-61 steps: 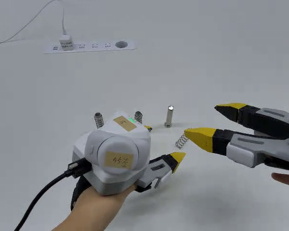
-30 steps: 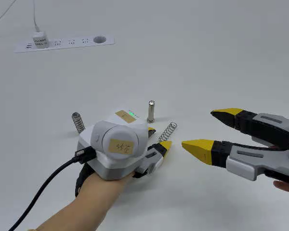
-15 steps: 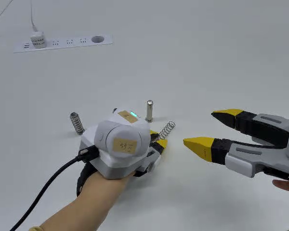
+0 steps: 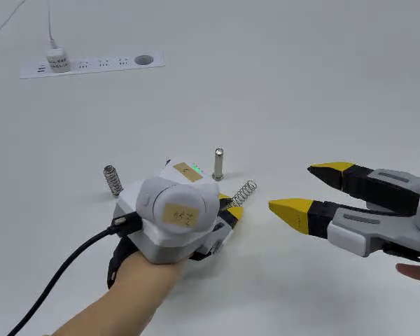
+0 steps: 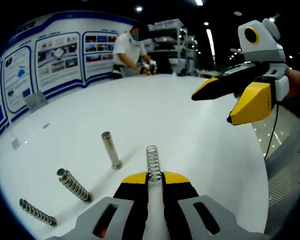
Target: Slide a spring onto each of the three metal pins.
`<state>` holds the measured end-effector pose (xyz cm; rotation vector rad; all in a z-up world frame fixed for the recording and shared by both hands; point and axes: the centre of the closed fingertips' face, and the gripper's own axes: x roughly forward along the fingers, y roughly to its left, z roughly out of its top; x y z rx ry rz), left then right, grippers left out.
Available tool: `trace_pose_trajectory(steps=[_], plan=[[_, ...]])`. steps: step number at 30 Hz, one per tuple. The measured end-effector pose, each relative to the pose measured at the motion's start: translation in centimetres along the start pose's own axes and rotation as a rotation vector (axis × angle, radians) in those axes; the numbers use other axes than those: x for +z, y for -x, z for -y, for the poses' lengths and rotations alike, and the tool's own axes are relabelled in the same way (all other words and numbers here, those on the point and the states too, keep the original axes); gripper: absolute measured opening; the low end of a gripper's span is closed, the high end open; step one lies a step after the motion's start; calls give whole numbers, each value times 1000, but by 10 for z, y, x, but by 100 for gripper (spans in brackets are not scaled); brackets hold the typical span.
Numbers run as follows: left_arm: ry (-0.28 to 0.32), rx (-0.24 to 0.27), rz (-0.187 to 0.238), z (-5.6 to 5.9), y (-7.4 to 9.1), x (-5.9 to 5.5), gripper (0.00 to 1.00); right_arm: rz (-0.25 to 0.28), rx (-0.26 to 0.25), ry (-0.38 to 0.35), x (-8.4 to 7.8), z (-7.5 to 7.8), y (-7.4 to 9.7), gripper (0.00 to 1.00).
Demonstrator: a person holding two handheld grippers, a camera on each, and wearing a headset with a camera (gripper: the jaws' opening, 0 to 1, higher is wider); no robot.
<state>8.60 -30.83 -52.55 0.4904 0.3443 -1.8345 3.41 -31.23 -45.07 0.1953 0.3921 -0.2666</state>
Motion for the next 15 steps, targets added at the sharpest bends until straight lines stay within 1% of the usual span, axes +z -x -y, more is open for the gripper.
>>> trace_pose_trajectory(steps=[3, 7, 11, 15], plan=[[-1, -16, 23, 3, 5, 7, 9, 9, -2, -15, 4, 1, 0, 48], [-16, -17, 39, 3, 14, 11, 9, 12, -6, -22, 9, 2, -1, 47], [-5, -14, 59, 1, 23, 15, 9, 20, 1, -32, 14, 1, -3, 47], [-1, -19, 87, 3, 35, 19, 9, 25, 14, -52, 19, -2, -6, 46]])
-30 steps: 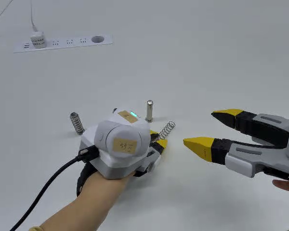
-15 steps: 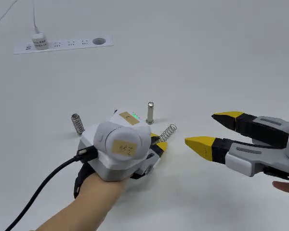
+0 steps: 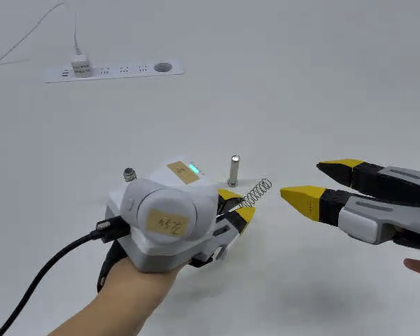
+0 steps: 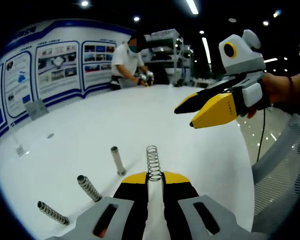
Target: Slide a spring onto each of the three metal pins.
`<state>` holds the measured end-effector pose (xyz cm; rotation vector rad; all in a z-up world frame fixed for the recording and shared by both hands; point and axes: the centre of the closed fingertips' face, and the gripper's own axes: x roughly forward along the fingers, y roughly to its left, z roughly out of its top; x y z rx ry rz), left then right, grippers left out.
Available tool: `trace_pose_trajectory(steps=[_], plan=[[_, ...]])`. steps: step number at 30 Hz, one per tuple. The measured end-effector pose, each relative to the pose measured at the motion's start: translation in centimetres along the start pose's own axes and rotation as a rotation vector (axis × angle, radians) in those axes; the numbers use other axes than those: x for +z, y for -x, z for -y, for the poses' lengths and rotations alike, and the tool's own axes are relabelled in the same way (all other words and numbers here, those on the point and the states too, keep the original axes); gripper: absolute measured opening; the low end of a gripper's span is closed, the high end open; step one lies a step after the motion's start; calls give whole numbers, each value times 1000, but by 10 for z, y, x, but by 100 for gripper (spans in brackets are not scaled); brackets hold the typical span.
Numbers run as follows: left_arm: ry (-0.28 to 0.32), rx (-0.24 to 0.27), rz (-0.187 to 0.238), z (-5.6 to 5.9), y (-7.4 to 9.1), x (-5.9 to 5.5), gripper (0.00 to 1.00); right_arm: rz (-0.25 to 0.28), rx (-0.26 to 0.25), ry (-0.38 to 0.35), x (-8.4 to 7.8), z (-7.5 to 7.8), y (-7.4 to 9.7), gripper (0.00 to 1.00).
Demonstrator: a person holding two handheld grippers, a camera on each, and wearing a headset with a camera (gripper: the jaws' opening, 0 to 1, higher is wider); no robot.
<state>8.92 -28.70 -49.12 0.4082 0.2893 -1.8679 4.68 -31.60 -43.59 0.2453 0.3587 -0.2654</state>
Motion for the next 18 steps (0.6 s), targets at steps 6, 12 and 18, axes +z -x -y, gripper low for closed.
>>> trace_pose_trajectory(steps=[6, 12, 18], plan=[[9, 4, 20, 0, 13, 2, 9, 18, 51, -87, 7, -11, -6, 43], [31, -7, 60, 1, 25, 7, 9, 12, 80, -100, 8, -20, -12, 40], [48, -3, 75, 3, 38, 5, 9, 3, 117, -156, 8, -32, -19, 37]])
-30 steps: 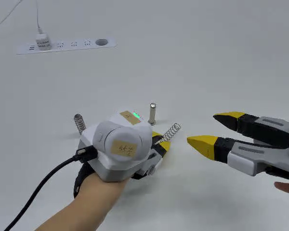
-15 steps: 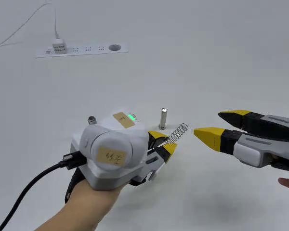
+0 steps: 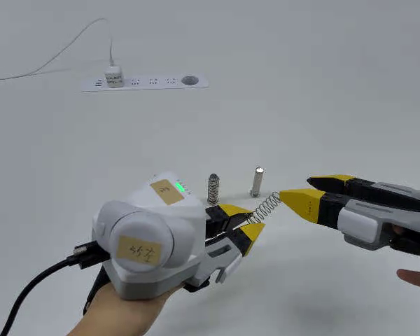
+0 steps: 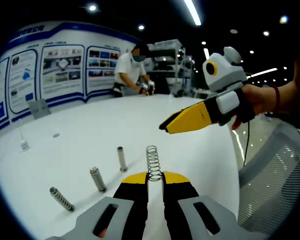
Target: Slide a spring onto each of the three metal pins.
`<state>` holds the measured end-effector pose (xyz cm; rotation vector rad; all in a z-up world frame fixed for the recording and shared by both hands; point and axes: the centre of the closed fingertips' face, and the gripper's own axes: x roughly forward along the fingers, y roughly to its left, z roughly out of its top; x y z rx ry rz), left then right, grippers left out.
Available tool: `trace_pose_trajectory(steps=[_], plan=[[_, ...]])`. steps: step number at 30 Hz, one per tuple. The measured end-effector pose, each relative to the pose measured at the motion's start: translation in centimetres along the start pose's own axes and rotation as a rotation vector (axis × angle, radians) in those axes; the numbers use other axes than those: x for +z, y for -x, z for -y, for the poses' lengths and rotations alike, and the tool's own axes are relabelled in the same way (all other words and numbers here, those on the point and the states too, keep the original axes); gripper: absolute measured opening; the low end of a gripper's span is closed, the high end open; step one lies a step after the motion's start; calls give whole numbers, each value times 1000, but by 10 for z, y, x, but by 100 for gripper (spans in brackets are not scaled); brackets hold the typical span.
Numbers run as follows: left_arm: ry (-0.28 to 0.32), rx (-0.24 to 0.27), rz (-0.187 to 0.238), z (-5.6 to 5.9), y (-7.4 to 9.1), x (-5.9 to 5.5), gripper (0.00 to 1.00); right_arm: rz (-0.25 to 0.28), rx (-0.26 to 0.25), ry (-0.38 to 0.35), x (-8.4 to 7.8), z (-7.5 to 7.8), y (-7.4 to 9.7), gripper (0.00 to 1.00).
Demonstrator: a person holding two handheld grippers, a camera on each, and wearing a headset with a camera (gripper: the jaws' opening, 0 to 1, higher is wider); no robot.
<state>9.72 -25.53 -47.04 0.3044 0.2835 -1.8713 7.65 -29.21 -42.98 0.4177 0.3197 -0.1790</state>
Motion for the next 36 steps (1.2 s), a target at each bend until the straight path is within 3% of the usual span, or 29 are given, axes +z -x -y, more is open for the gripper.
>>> trace_pose_trajectory(steps=[9, 17, 36], plan=[[25, 24, 50, 0, 21, 7, 10, -38, 37, -45, -6, -17, -10, 32], [24, 21, 85, 2, 35, 13, 10, -32, 88, -101, -4, -32, -16, 31], [29, 10, 160, 9, 48, 23, 10, -31, 161, -223, -11, -53, -21, 24]])
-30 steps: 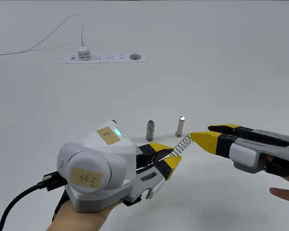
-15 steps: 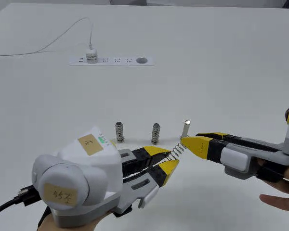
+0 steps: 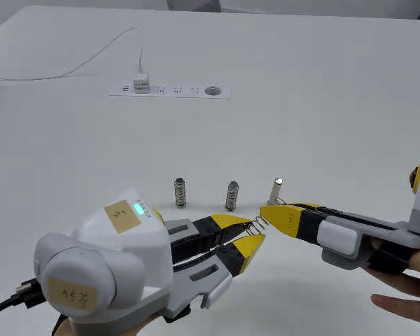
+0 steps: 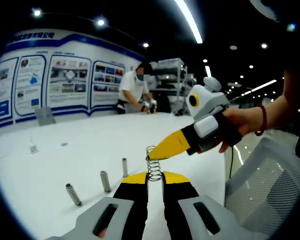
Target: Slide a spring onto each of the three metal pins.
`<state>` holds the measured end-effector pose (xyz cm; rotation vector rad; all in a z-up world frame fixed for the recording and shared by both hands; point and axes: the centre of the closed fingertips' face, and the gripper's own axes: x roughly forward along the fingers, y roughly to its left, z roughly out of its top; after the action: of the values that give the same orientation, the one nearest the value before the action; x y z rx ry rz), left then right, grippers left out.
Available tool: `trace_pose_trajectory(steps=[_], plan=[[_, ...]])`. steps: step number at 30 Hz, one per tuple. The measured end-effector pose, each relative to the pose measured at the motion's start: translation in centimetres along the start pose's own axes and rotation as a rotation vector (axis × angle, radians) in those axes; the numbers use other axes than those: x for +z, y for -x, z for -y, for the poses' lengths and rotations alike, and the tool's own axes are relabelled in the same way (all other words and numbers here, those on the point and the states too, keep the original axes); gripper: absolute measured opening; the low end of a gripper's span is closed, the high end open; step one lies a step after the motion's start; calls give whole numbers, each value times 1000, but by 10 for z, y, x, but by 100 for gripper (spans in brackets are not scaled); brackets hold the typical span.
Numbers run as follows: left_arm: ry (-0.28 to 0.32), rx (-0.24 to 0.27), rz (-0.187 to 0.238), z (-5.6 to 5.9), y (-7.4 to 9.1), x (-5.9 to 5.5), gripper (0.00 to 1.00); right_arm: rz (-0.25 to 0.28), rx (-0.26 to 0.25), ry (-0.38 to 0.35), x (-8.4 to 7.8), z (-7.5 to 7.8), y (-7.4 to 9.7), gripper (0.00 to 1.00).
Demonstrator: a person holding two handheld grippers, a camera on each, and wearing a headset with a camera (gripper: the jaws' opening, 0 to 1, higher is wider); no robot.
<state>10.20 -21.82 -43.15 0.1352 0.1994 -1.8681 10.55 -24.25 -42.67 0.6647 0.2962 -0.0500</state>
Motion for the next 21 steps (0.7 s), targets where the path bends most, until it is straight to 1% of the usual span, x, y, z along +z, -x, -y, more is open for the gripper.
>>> trace_pose_trajectory(steps=[2, 4, 9, 12, 13, 15, 18, 21], plan=[[2, -3, 4, 1, 0, 1, 10, -2, 9, -17, -1, -1, 0, 23], [-2, -10, 10, 4, 0, 2, 10, 2, 21, -28, -1, -4, 0, 20], [-1, -14, 13, 5, 0, 3, 10, 8, 40, -62, -1, -7, 0, 17], [-1, -13, 15, 5, 0, 4, 10, 19, 61, -91, 0, -9, 1, 15], [0, -12, 17, 5, 0, 5, 10, 31, 76, -109, 1, -12, 0, 15], [-10, 0, 15, 4, -1, 5, 10, 35, 74, -102, 1, -11, 0, 14], [-37, 7, -7, 4, -1, 4, 10, 37, 87, -97, 2, -13, 0, 13], [-42, 9, -17, 3, -1, 4, 11, 37, 94, -92, 2, -14, 0, 13]])
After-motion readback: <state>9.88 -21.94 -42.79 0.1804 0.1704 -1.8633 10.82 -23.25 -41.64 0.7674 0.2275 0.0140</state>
